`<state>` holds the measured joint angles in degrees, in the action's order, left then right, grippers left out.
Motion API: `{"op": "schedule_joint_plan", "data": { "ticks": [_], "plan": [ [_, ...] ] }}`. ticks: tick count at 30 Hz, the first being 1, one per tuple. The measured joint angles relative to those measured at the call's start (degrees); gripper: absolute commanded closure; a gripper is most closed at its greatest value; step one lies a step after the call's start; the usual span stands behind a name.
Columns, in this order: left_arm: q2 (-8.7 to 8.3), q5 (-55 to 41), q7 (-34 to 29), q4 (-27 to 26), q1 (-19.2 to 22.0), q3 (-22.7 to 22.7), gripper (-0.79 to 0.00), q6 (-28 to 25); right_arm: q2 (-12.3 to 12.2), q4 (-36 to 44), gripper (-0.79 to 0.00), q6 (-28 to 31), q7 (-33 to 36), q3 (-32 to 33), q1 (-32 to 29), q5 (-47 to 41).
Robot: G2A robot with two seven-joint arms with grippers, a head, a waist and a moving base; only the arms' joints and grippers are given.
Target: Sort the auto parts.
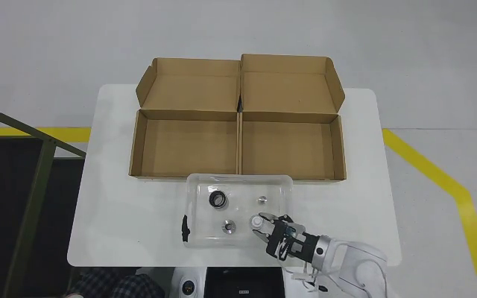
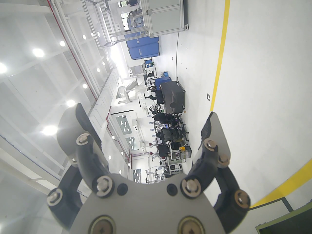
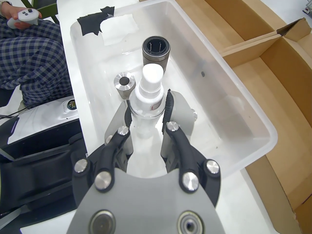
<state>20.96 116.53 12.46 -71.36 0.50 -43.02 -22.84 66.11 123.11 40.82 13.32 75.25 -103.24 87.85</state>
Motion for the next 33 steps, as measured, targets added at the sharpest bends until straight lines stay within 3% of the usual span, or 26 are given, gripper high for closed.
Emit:
{"op": "schedule_joint_plan", "data": {
  "ticks": [6, 27, 28, 29, 30, 31, 32, 33],
  "plan": [
    [0.00, 0.0, 0.0, 0.0, 0.0, 0.0, -0.785, 0.0, -0.3, -1.2, 0.000, -0.5, -1.0, 1.0, 0.7, -2.2],
    [0.00, 0.0, 0.0, 0.0, 0.0, 0.0, -0.785, 0.0, -0.8, -2.7, -0.012, -6.4, -3.2, -2.8, 2.7, 6.2],
    [0.00, 0.0, 0.0, 0.0, 0.0, 0.0, -0.785, 0.0, -0.8, -2.7, -0.114, -6.6, -2.9, -3.1, 2.9, 6.3],
    [0.00, 0.0, 0.0, 0.0, 0.0, 0.0, -0.785, 0.0, -0.8, -2.7, -0.296, -6.8, -2.6, -3.3, 3.1, 6.5],
    [0.00, 0.0, 0.0, 0.0, 0.0, 0.0, -0.785, 0.0, -0.8, -2.8, -0.357, -7.0, -2.2, -3.5, 3.2, 6.6],
    [0.00, 0.0, 0.0, 0.0, 0.0, 0.0, -0.785, 0.0, -0.8, -2.8, -0.631, -7.2, -1.9, -3.6, 3.3, 6.7],
    [0.00, 0.0, 0.0, 0.0, 0.0, 0.0, -0.785, 0.0, -0.8, -2.8, -0.785, -7.3, -1.5, -3.8, 3.4, 6.7],
    [0.00, 0.0, 0.0, 0.0, 0.0, 0.0, -0.785, 0.0, -0.8, -2.9, -0.785, -7.4, -1.0, -4.0, 3.5, 6.6]
  ]
}}
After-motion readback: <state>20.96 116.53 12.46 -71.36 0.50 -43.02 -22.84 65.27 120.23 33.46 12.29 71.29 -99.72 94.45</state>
